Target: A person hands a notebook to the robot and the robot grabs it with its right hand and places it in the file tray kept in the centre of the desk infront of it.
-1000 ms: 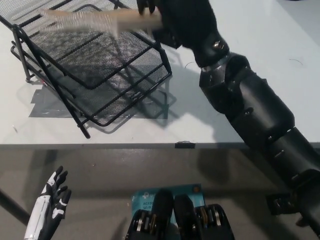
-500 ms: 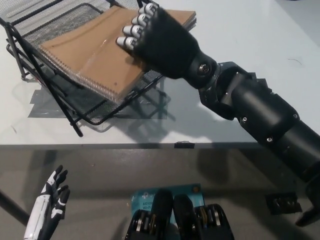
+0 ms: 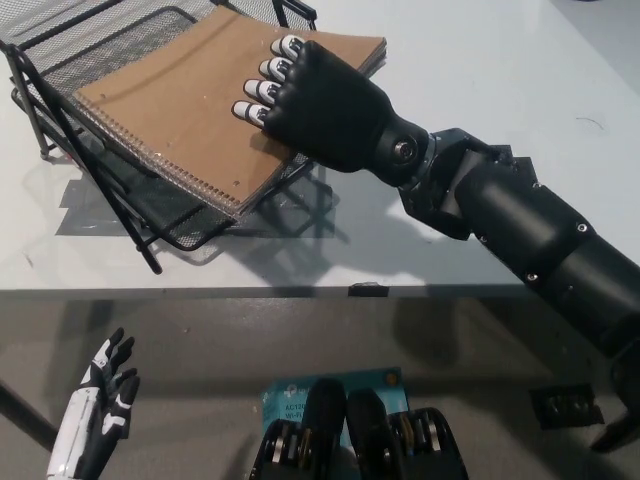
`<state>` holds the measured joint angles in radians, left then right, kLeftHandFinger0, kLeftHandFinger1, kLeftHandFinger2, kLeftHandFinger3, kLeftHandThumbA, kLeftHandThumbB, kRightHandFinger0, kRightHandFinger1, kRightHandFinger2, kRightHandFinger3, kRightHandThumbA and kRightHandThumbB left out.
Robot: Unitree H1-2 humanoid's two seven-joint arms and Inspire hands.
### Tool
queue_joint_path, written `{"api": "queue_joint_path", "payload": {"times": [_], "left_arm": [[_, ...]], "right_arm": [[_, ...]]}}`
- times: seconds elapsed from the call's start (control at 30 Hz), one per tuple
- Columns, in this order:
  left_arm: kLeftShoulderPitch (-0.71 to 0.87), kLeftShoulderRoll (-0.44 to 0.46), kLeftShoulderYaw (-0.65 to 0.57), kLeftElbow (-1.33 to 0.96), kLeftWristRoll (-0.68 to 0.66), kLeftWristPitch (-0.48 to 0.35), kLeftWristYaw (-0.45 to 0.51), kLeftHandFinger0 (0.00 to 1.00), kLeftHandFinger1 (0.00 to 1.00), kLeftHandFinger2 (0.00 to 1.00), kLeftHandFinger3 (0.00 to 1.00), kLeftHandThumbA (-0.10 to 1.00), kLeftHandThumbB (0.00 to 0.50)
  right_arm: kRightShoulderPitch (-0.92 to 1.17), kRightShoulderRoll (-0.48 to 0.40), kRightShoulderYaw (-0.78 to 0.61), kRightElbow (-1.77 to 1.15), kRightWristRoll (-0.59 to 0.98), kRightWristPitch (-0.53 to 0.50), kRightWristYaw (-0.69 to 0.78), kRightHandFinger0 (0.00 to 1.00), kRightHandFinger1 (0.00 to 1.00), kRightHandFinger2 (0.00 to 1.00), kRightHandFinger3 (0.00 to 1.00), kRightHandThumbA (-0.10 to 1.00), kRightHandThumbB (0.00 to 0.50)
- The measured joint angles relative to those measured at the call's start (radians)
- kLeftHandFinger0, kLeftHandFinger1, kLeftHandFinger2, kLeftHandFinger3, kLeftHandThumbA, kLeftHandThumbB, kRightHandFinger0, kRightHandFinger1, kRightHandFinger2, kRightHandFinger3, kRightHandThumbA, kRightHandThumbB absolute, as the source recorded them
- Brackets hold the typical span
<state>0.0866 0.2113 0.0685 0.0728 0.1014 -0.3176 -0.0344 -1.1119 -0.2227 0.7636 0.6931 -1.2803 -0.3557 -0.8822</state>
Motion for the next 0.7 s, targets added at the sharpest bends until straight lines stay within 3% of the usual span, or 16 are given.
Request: {"api": "queue_joint_path", "payload": {"times": [0.23,0.27,0.33,0.4,0.43,0.5,0.57,0.7], "left_arm": [[0.0,0.0,0.0,0.0,0.0,0.001,0.0,0.93,1.0,1.0,1.0,0.88,0.405],[0.0,0.0,0.0,0.0,0.0,0.001,0.0,0.93,1.0,1.0,1.0,0.88,0.406],[0.0,0.0,0.0,0.0,0.001,0.002,0.0,0.93,1.0,1.0,1.0,0.87,0.415],[0.0,0.0,0.0,0.0,0.001,0.003,0.0,0.93,1.0,1.0,1.0,0.87,0.414],[0.0,0.0,0.0,0.0,0.001,0.004,0.0,0.93,1.0,1.0,1.0,0.87,0.413],[0.0,0.0,0.0,0.0,0.002,0.006,0.0,0.93,1.0,1.0,1.0,0.87,0.412],[0.0,0.0,0.0,0.0,0.002,0.007,0.0,0.92,1.0,1.0,1.0,0.86,0.408],[0.0,0.0,-0.001,0.0,0.003,0.008,0.0,0.93,1.0,1.0,1.0,0.87,0.397]], "right_arm": [[0.0,0.087,-0.01,0.17,0.015,0.008,-0.062,0.0,0.0,0.0,0.01,0.55,0.038],[0.0,0.097,-0.011,0.186,0.017,0.008,-0.068,0.0,0.0,0.0,0.02,0.54,0.028],[-0.002,0.135,-0.023,0.256,0.031,0.009,-0.106,0.0,0.0,0.01,0.05,0.43,0.057],[-0.002,0.153,-0.03,0.288,0.04,0.011,-0.124,0.0,0.0,0.02,0.04,0.39,0.068],[-0.003,0.166,-0.039,0.312,0.049,0.012,-0.135,0.0,0.0,0.05,0.03,0.46,0.03],[-0.005,0.188,-0.058,0.346,0.065,0.018,-0.155,0.0,0.0,0.11,0.03,0.54,0.008],[-0.013,0.206,-0.077,0.372,0.08,0.025,-0.168,0.0,0.0,0.14,0.02,0.73,0.0],[-0.031,0.237,-0.121,0.408,0.112,0.032,-0.181,0.0,0.0,0.15,0.03,0.96,0.0]]}}
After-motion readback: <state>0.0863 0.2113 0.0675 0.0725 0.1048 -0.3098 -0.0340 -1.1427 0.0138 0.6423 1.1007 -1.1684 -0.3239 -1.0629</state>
